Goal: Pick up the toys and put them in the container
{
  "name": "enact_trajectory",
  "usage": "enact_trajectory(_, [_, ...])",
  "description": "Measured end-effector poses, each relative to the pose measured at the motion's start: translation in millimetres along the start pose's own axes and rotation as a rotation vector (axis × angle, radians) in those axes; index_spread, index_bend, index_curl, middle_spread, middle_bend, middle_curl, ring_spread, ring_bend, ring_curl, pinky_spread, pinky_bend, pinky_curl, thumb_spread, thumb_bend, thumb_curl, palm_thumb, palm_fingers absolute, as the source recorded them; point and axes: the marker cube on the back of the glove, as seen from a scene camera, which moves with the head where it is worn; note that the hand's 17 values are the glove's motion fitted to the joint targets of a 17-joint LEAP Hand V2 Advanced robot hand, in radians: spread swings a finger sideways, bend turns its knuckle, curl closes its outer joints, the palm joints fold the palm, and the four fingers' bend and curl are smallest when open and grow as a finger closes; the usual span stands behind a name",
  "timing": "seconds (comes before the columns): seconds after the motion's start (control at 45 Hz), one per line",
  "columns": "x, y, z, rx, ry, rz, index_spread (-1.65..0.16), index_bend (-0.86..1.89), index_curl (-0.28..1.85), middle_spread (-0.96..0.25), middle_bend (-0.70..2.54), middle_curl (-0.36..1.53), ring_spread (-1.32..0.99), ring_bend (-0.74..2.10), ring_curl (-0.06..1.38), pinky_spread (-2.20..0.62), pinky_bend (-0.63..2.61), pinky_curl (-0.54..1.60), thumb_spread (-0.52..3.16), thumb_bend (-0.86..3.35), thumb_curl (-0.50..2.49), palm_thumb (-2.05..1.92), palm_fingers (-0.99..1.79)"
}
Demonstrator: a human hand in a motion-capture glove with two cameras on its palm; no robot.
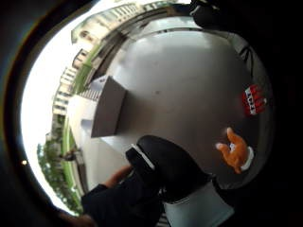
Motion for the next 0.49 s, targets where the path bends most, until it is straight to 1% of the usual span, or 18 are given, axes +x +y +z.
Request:
enact_trajectory(0.133, [33.4, 27.8, 33.3, -0.01, 0.021, 0.092, -0.34, 0.27, 0.39, -0.03, 0.28, 0.42, -0.04, 0.53, 0.21, 0.04, 1.08, 0.28, 1.05, -0.07, 0.2, -0.08, -0.01])
enact_trajectory(0.267, [63.2, 48.2, 66.5, -0.047, 0.045, 0.129, -0.35, 0.32, 0.42, -0.04, 0.26, 0.42, -0.04, 0.49, 0.2, 0.04, 1.05, 0.28, 1.05, -0.06, 0.2, -0.08, 0.03])
enact_trajectory(0.489, [109.5, 78.6, 122.2, -0.116, -0.039, 0.227, -0.35, 0.3, 0.43, -0.05, 0.27, 0.42, -0.04, 0.44, 0.19, 0.04, 0.99, 0.27, 1.04, -0.06, 0.2, -0.07, 0.03])
